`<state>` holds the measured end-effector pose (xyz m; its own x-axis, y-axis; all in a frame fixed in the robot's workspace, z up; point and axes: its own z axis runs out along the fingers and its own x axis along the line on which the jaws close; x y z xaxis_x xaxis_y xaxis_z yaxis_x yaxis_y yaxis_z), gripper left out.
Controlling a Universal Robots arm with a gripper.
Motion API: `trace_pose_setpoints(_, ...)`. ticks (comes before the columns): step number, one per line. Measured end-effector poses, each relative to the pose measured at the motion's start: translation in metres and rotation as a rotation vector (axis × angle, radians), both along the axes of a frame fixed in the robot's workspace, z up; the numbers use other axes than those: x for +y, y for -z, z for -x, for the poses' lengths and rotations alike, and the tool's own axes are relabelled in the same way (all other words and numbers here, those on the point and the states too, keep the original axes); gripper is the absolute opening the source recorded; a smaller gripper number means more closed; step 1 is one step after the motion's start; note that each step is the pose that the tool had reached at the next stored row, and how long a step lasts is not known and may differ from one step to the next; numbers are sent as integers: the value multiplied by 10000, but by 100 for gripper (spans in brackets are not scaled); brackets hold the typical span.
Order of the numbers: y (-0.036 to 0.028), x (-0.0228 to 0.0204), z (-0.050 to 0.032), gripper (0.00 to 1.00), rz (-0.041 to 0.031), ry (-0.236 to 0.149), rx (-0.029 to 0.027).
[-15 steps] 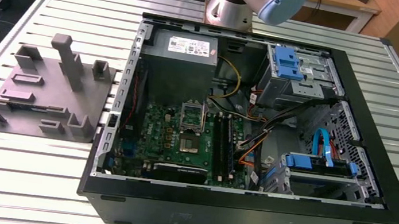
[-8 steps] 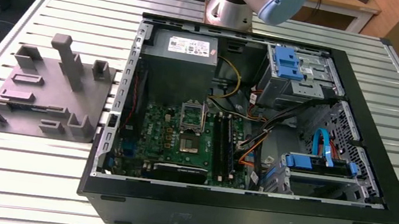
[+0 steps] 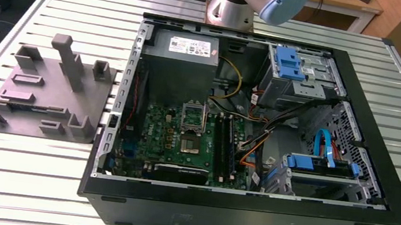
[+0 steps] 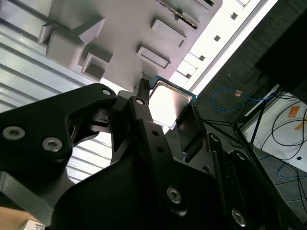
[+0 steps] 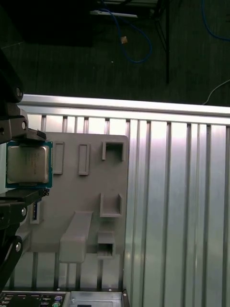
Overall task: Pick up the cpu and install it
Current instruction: 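Pick up the cpu and move it towards the insertion slot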
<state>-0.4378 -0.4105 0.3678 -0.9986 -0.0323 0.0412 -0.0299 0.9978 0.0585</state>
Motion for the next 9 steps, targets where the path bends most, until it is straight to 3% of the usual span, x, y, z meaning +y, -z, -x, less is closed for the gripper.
trace_pose_setpoints(9,1,0,-23,47,-1,0,-1)
